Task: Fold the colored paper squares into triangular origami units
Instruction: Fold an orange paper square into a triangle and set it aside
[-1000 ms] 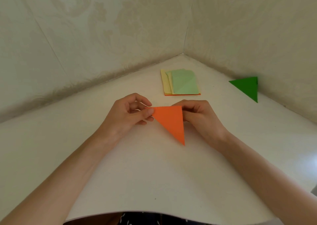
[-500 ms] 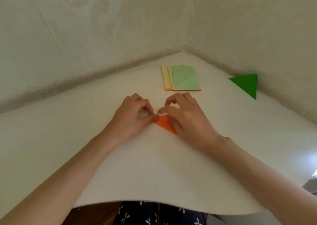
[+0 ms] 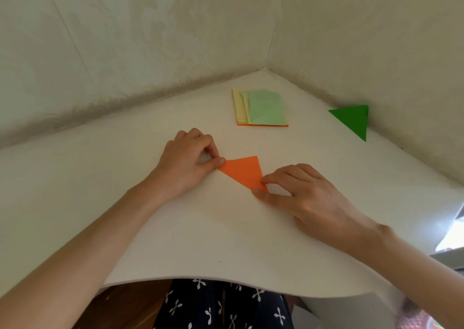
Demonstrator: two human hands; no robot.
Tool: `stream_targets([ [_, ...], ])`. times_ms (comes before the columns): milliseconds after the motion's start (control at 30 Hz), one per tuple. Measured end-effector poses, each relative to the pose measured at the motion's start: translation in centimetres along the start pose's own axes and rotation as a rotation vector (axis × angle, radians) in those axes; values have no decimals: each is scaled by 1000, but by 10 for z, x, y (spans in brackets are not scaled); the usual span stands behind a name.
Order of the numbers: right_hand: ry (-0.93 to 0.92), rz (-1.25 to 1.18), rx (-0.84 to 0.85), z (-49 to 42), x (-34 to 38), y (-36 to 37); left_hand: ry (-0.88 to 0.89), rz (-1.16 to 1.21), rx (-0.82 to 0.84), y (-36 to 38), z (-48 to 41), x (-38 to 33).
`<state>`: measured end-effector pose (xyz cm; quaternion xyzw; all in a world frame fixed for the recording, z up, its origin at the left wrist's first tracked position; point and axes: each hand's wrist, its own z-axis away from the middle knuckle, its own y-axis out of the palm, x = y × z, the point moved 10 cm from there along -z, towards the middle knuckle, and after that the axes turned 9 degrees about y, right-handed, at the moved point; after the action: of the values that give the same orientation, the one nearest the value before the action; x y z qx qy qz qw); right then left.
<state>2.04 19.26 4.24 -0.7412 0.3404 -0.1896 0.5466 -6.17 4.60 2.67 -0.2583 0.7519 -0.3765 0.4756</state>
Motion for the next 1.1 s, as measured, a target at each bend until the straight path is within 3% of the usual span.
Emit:
stream_targets([
  [133,31,-119,-39,7,-5,-12,12,3,-22,-1,1,0],
  [233,159,-297,-80,-5,-18,-17,14,-7,-31,-2,1,0],
  [300,205,-287,-70,-17,-16,-9,25,-65,-44,-4,2,-3],
  [400,187,-211,-50,-20,-9,7,237,-238,-80,-10,11,-29],
  [467,177,-190,-54,-17,-11,10,438,-350,13,1,27,-51],
  [533,165,-165,-64,-17,-11,9,510,-410,100,10,40,-55],
  [767,166,-166,-90,-18,-9,6,338,-506,-2,-32,51,-19],
  [933,205,-243,-98,-32,-9,-2,441,-492,73,-12,55,-33],
  [1100,223,-68,-35,-62,5,14,436,-446,72,-11,52,-27],
])
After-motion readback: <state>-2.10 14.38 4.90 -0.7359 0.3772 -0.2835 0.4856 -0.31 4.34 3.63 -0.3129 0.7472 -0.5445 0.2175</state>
